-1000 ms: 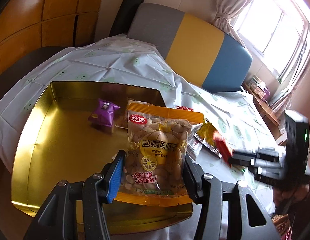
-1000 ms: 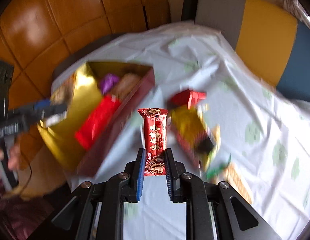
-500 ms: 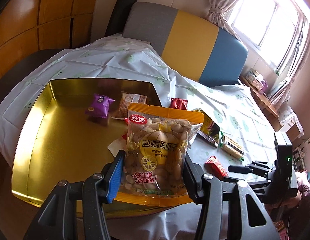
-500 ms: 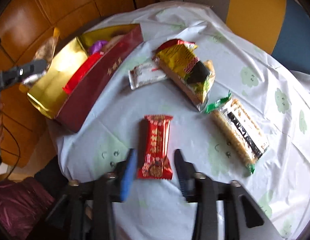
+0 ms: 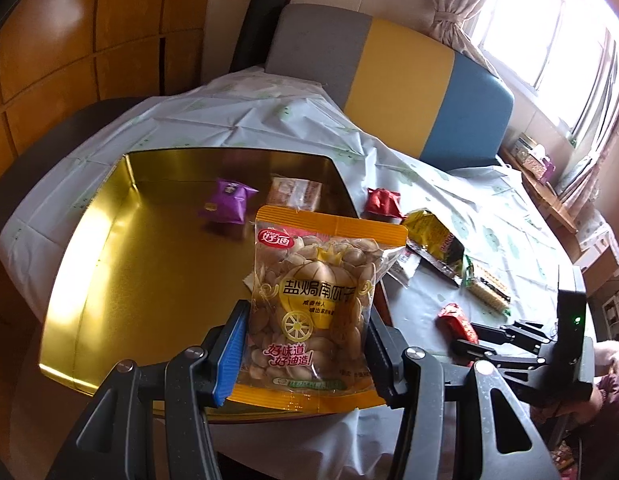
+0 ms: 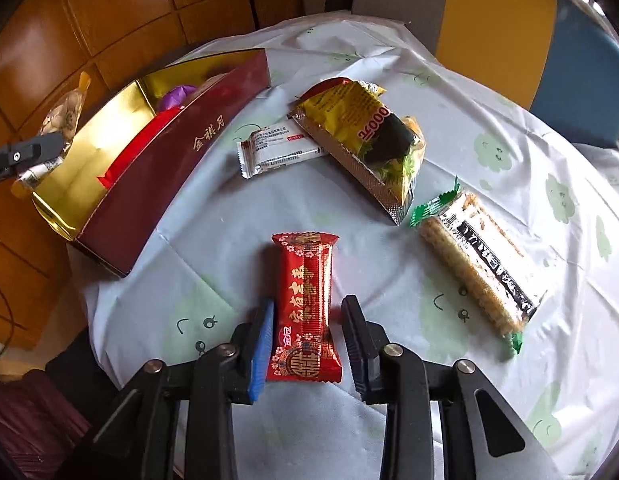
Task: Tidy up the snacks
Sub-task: 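Lower the peanut bag into the gold tin and open the left gripper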
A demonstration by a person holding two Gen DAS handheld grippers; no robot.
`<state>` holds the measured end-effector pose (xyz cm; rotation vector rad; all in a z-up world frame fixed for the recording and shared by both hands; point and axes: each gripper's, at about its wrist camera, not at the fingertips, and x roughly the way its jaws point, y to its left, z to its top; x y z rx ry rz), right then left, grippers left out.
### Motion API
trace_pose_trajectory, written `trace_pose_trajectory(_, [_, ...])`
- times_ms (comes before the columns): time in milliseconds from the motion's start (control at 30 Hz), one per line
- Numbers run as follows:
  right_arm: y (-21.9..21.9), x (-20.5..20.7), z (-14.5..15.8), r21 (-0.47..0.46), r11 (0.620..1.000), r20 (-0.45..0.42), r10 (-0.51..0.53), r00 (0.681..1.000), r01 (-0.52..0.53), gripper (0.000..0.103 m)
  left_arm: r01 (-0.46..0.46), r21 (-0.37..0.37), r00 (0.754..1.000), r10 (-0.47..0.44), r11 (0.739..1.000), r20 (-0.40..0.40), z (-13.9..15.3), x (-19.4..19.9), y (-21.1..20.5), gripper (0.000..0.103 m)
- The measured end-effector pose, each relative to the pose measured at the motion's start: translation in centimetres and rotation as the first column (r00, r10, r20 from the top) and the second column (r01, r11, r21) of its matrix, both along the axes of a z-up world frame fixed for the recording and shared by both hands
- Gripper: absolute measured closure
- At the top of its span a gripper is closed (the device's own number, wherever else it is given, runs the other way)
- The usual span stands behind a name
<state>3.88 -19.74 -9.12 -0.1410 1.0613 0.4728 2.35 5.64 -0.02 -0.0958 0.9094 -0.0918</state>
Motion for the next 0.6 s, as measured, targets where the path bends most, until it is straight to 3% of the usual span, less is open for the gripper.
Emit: trace_pose_trajectory(600, [0.5,-0.9,-0.2,-0.035,0.999,0.089,0.014,0.996,-0.011,0.069,-0.085,0.045,0.996,0.084,0.995,0.017,-0.3,-0.7,2.1,0.049])
